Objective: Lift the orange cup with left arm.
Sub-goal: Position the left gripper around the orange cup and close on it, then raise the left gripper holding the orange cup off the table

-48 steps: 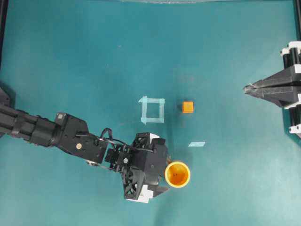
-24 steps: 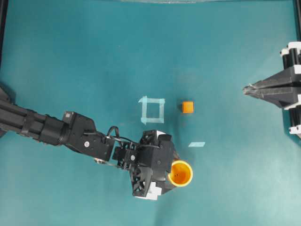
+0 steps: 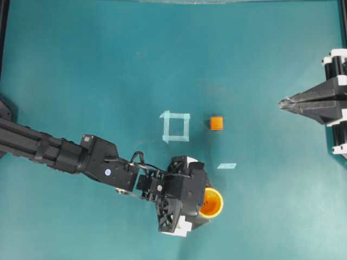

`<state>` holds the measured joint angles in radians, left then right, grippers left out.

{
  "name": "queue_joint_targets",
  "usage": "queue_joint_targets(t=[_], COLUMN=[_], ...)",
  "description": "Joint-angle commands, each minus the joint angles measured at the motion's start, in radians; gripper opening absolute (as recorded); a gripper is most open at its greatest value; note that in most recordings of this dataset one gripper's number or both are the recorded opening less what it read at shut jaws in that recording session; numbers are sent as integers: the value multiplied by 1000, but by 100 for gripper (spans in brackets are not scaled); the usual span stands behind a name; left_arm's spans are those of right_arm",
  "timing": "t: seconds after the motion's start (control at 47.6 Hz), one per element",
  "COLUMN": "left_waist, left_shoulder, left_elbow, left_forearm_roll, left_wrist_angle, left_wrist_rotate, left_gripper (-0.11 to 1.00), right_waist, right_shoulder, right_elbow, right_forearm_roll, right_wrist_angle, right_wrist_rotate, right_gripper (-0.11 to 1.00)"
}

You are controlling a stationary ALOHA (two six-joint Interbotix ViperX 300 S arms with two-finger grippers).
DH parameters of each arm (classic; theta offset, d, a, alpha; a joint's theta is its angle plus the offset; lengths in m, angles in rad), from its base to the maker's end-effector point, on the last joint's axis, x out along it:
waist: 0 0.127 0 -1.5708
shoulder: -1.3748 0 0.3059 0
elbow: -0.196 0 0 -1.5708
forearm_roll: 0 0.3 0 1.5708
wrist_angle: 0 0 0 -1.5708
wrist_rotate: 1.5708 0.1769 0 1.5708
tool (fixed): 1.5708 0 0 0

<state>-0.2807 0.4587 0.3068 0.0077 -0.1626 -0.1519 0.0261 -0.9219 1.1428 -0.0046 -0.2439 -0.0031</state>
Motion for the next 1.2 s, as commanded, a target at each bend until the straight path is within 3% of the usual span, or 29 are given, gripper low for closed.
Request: queue_joint_targets(t=[0.0, 0.147, 0.336, 0.61, 0.925, 1.177], left_waist=[-3, 0, 3, 3, 3, 3], left_shoulder=[-15, -17, -29, -144, -218, -238], left_elbow=[-29, -29, -31, -32, -63, -146], left_forearm_roll=[-2, 2, 2, 3, 6, 6], left_wrist_angle=[-9, -9, -15, -15, 17, 186], left_wrist_rotate=[2, 5, 6, 26, 130, 146], left_gripper=[85, 81, 64, 64, 64, 64], right_waist=[2, 2, 2, 2, 2, 0], right_shoulder=[3, 3, 3, 3, 3, 3], right_elbow=[-34, -34, -34, -40, -41, -46], right_forearm_roll=[-2, -2, -2, -2, -2, -2], right_wrist_angle=[-3, -3, 11, 28, 28, 28], right_wrist_rotate=[2, 5, 8, 9, 11, 11], right_gripper=[0, 0, 0, 0, 0, 0])
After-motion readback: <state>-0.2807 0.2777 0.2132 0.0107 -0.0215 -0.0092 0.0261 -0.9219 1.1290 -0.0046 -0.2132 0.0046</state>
